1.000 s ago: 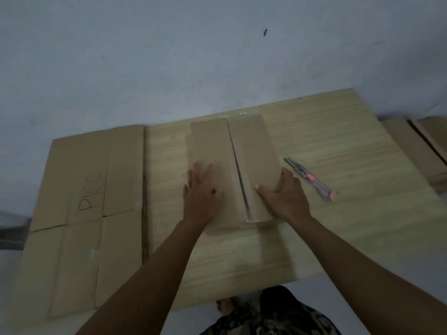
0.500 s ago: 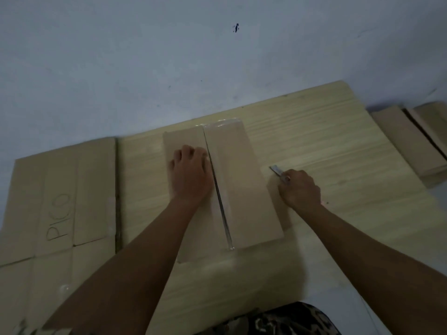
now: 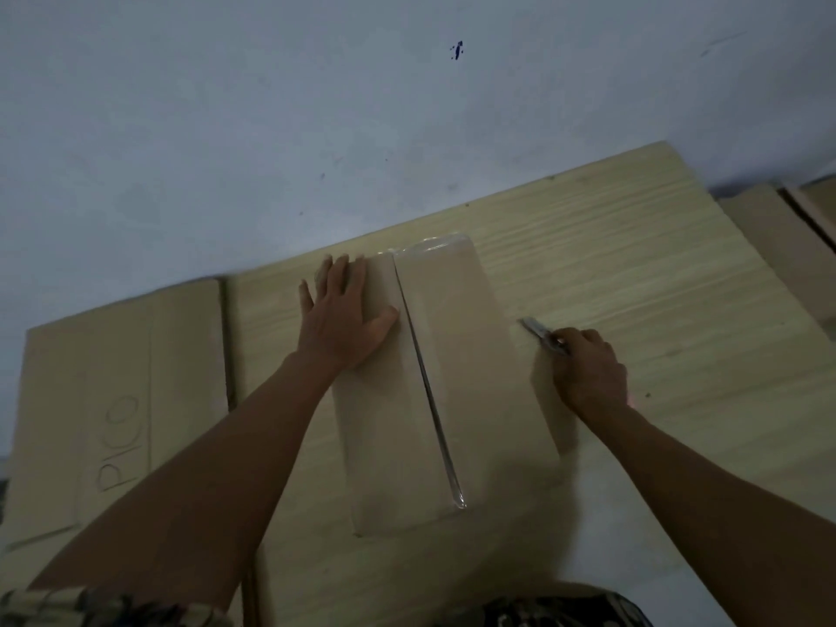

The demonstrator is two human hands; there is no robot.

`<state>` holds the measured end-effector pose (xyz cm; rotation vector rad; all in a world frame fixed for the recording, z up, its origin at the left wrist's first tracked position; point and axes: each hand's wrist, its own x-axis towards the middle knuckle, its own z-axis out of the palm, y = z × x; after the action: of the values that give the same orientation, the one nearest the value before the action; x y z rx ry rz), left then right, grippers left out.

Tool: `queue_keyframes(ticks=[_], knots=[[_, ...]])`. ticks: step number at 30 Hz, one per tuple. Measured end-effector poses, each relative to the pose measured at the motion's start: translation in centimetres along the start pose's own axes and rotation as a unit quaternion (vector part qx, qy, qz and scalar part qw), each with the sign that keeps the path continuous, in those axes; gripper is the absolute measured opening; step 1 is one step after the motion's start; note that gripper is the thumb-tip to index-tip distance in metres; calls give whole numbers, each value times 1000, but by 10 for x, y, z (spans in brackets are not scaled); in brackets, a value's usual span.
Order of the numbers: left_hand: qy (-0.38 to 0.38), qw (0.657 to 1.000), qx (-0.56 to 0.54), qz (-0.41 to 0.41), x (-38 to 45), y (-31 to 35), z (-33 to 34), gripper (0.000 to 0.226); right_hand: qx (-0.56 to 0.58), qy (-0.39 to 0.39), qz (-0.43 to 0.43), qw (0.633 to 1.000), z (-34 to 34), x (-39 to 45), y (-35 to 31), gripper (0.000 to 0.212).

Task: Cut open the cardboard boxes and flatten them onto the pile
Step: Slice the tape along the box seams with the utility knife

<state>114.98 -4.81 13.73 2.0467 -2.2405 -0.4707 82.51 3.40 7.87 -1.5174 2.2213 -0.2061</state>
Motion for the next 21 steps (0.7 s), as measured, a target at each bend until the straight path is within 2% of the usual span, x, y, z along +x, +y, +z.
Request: queue_keyframes(ticks=[3, 6, 10, 12, 14, 18, 21], knots=[[21, 1000, -14, 6, 3, -2, -4, 107, 107, 56, -35, 992, -5, 10, -18, 30], [32, 999, -19, 14, 8, -1, -9, 108, 202, 134, -89, 966, -23, 24, -52, 28], [32, 999, -25, 26, 15, 2, -11, 105, 223, 146, -131, 955, -53, 33, -105, 32], [44, 998, -25, 25, 15, 3, -10, 104, 216, 119, -151, 957, -63, 29, -130, 32], [55, 998, -30, 24, 12, 1, -6, 103, 219, 59, -151, 962, -67, 18, -152, 30], [60, 997, -41, 24, 7, -2, 3, 101, 251, -88, -109, 958, -57, -2, -179, 31], [66, 996, -59, 19, 5, -5, 5, 95, 270, -160, -77, 946, -50, -10, -185, 36]])
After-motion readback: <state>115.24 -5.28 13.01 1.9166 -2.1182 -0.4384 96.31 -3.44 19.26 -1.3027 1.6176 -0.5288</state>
